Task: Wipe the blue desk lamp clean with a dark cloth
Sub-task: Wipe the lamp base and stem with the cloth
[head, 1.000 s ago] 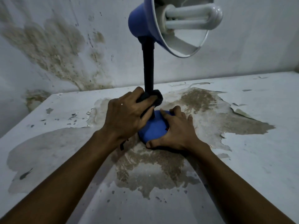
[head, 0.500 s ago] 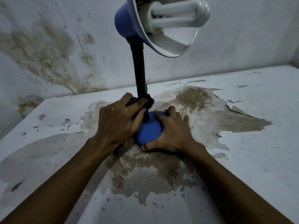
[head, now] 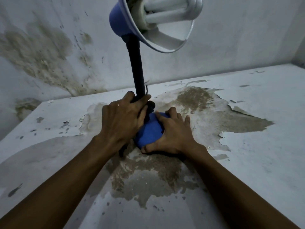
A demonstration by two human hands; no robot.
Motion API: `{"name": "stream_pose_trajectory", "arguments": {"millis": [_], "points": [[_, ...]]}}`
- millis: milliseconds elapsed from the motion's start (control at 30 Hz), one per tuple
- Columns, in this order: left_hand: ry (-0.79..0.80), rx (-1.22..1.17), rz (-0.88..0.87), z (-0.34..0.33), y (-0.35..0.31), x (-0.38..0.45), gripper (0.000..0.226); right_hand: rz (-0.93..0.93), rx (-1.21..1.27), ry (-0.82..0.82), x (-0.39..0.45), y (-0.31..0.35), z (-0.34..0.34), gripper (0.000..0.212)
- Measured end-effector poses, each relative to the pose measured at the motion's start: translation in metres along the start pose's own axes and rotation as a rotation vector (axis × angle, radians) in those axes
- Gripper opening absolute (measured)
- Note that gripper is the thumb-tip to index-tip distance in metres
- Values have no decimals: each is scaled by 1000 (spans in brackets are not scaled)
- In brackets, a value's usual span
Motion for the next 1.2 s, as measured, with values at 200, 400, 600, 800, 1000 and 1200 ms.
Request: {"name": "stream_pose_trajectory", "arguments": {"millis": [200,400,600,800,1000,1200], "points": [[125,17,-206,-28,-20,-26,30,6,30,-13,-2,2,3,121],[-210,-23,-58,10,-6,-6,20,-1,16,-17,-2,0,3,119],[145,-180,-226,-31,-13,-37,29,22,74,-30,-4,0,7,112],[368,-163,-49,-35,27,-33,36,5,51,16,-1,-7,3,129],[345,-140,239,-61,45,-13,27,7,69,24,-1,-7,3,131],[414,-153,192,-46,29,-30,46,16,57,2,1,-5,3,141]]}}
Point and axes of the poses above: each hand's wrist, its own x-axis towards the middle knuckle, its own z-axis out of the back of the hand, y = z × x, the point moved 9 cm from there along x, towards the middle knuckle, and after that the axes turned 2 degrees about x, right-handed, at the moved point
